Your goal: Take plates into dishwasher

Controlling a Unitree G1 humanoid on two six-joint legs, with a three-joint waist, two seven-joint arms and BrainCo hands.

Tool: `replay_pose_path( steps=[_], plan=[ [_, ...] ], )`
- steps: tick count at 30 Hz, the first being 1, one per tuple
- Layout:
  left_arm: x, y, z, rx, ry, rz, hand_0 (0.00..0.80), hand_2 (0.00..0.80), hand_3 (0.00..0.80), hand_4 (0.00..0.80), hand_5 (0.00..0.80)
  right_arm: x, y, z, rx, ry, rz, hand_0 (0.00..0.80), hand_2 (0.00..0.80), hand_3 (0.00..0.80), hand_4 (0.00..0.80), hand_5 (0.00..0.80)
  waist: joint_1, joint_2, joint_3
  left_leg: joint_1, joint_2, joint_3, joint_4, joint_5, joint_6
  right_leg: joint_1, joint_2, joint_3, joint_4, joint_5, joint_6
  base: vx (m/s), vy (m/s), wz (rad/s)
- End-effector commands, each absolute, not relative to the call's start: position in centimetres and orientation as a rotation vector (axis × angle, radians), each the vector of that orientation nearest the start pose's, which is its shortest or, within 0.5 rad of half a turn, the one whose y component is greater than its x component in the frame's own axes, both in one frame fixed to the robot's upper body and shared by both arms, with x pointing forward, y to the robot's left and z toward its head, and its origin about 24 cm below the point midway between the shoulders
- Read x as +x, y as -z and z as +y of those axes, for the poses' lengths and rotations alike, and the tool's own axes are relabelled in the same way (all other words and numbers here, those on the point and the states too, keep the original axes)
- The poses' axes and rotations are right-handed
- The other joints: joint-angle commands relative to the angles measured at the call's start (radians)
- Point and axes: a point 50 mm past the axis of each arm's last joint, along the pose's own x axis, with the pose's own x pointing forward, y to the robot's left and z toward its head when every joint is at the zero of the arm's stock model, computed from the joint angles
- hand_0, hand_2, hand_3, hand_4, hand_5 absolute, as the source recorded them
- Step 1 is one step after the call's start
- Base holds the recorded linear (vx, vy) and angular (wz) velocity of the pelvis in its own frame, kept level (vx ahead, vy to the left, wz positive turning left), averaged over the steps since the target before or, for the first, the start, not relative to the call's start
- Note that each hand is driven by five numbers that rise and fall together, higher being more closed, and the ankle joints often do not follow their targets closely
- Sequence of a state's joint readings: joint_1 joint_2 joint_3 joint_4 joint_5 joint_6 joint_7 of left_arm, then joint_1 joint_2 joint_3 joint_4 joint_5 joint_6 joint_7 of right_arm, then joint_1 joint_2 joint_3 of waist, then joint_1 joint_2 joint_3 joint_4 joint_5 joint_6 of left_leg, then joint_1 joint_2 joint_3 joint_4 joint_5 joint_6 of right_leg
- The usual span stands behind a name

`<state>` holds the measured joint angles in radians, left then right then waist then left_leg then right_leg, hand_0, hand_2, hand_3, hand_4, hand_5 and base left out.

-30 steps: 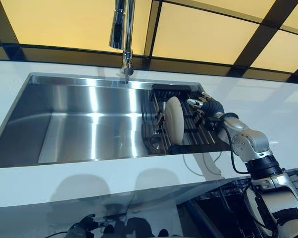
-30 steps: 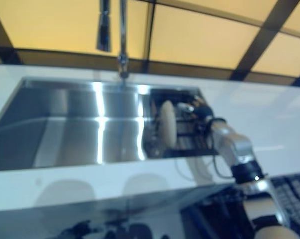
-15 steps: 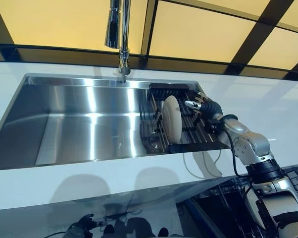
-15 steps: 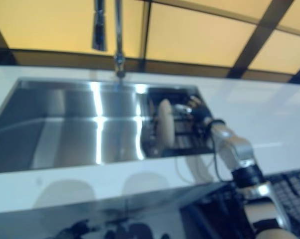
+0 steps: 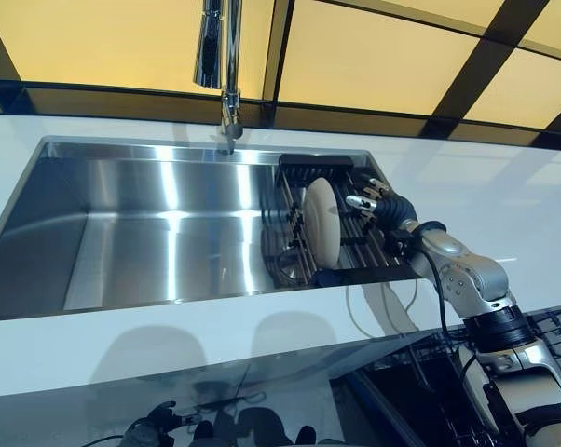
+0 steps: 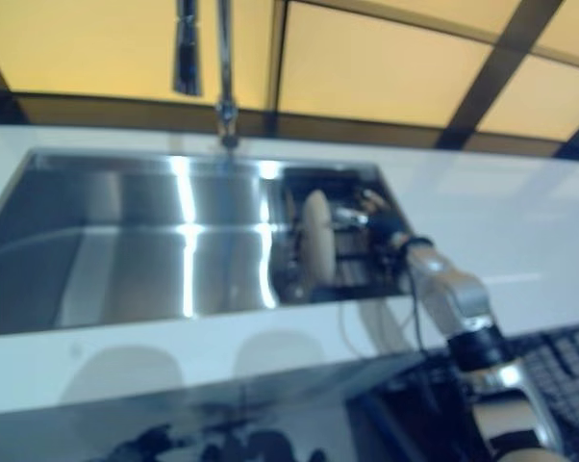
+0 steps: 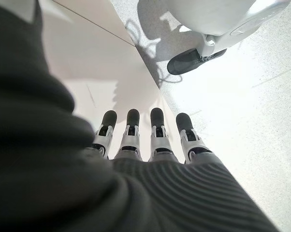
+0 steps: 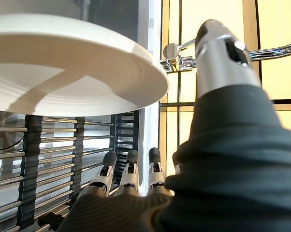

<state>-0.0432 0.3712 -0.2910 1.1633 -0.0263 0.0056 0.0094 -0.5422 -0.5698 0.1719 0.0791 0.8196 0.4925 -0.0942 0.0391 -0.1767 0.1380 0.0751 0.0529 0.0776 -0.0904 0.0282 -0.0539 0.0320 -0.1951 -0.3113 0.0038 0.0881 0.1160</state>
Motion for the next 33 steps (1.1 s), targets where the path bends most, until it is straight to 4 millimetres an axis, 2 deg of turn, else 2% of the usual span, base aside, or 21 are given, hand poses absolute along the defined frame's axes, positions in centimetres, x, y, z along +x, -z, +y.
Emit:
replay_pose_path(
  steps=[1,17,33],
  plan=[
    [12.6,14.1,26.9,0.477,-0.020,1.124,0.000,0.000,0.000,0.000,0.000,33.0,-17.8,-18.0,0.089,-0.274,0.011,0.000,0.000,0.000,0.000,0.000,0.014,0.029,-0.018,0.011,-0.023,0.072,0.003,-0.046,0.077,-0.038,-0.066,0.031,0.094,0.090,0.065,0.000,0.000,0.00],
    [12.5,14.0,27.1,0.477,-0.019,1.127,0.000,0.000,0.000,0.000,0.000,32.2,-18.7,-16.9,0.085,-0.329,-0.050,0.000,0.000,0.000,0.000,0.000,0.010,0.028,-0.019,0.011,-0.023,0.075,0.003,-0.046,0.076,-0.038,-0.065,0.032,0.093,0.093,0.067,0.000,0.000,0.00],
    [12.5,14.1,27.1,0.479,-0.015,1.128,0.000,0.000,0.000,0.000,0.000,31.8,-17.5,-15.7,0.058,-0.394,0.005,0.000,0.000,0.000,0.000,0.000,0.013,0.027,-0.018,0.009,-0.024,0.070,0.003,-0.045,0.077,-0.040,-0.066,0.030,0.094,0.095,0.067,0.000,0.000,0.00]
  ],
)
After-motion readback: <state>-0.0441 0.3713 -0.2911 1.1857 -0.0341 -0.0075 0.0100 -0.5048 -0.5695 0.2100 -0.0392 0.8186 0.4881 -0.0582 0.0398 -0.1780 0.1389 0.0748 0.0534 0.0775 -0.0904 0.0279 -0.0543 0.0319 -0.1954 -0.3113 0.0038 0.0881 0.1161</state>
